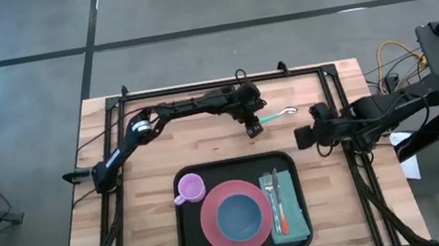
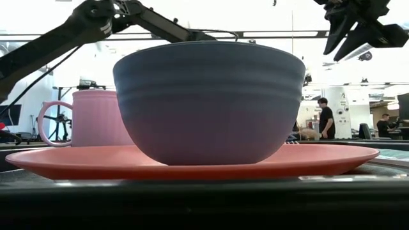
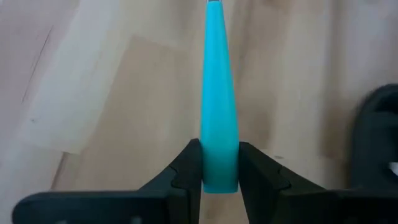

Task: Set up tray
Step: Put the blue spoon on the blue napkin to the right of the orange knife

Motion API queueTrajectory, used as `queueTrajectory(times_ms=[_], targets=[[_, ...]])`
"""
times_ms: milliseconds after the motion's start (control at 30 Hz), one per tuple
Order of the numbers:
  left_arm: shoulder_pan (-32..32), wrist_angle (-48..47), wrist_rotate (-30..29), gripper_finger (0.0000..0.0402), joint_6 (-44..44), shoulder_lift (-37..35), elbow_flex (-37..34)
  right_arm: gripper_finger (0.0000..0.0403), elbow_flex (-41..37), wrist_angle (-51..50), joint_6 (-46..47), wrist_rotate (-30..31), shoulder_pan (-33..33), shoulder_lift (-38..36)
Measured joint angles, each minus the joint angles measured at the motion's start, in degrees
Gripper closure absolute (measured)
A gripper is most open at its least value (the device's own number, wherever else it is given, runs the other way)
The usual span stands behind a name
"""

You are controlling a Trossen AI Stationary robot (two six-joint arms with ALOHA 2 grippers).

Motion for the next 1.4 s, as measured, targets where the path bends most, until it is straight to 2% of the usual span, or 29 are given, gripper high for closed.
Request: queueTrajectory(times_ms=[233, 433, 533, 633, 700, 767, 867, 967, 1033, 1233, 1400], targets=[[0.0, -0.4, 3.6, 0.0338, -4.0, -5.1, -0.1, 0.0307, -1.6, 0.1, 2.9, 1.9, -0.6, -4.5], [0.1, -0.5, 4.1, 0.0338, -7.8, -11.2, -2.6, 0.0307, -4.6, 1.5, 12.9, 13.3, -0.6, -9.3], [0.1, 0.3, 4.1, 0.0338, -9.1, -15.5, -5.0, 0.0304, -7.2, 5.6, 14.6, 15.6, -0.6, -10.6], [0.1, 5.4, 4.5, 0.0338, -11.4, -20.3, -9.0, 0.0293, -10.0, 13.7, 12.6, 17.0, -0.6, -10.5], [0.1, 10.9, 6.8, 0.0338, -14.1, -23.9, -12.8, 0.0282, -11.5, 21.4, 9.8, 19.8, -0.6, -10.1], [0.4, 17.9, 10.0, 0.0338, -18.4, -27.3, -17.2, 0.027, -13.0, 31.2, 3.5, 25.5, -0.5, -9.4], [1.0, 30.7, 15.3, 0.0338, -26.4, -32.1, -25.4, 0.0253, -13.9, 48.1, -15.5, 31.4, -0.5, -8.6], [2.0, 44.6, 18.7, 0.0338, -35.2, -36.3, -33.8, 0.0241, -14.0, 63.1, -35.6, 31.4, -0.5, -7.6], [2.6, 54.1, 20.5, 0.0338, -41.3, -38.4, -39.2, 0.0237, -14.0, 68.7, -42.1, 29.8, -0.5, -7.0], [2.7, 86.2, 24.2, 0.0338, -58.8, -39.3, -51.2, 0.0234, -14.0, 68.7, -43.6, 25.5, -0.7, -6.4], [2.7, 99.7, 25.9, 0.0336, -66.3, -36.8, -54.9, 0.0234, -13.9, 71.5, -43.6, 21.3, -1.0, -4.5]])
